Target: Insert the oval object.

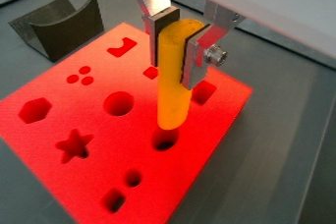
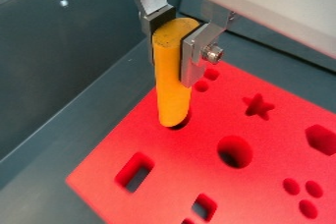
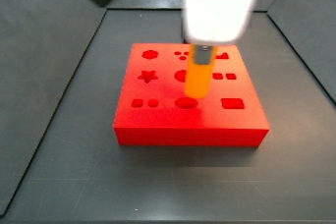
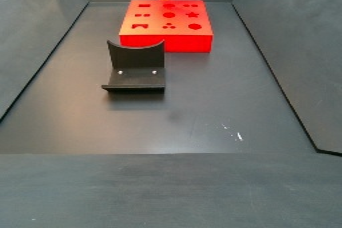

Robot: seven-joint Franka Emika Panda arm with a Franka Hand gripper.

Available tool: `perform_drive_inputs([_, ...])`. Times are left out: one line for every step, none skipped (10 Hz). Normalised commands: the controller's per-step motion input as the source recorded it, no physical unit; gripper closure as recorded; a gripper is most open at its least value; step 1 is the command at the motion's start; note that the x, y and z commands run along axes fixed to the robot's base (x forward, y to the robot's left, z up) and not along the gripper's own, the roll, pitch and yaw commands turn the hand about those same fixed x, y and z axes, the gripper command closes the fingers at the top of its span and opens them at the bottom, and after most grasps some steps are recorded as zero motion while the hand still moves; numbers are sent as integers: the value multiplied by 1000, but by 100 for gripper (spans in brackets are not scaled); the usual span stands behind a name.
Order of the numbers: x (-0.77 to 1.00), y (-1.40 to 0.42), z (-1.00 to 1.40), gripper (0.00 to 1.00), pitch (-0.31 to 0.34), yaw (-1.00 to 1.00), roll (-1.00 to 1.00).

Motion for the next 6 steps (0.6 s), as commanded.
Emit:
perform_drive_inputs([0, 0, -157, 100, 0, -191, 37])
perform_drive_inputs([0, 0, -149, 100, 0, -174, 13])
perform_drive_inputs([203, -17, -209, 100, -3, -111, 6])
perform_drive_inputs([0, 0, -231, 100, -26, -100, 59])
perform_drive_inputs([-57, 0, -203, 100, -37, -66, 47])
perform_drive_inputs([-51, 0, -217, 100, -39, -69, 49])
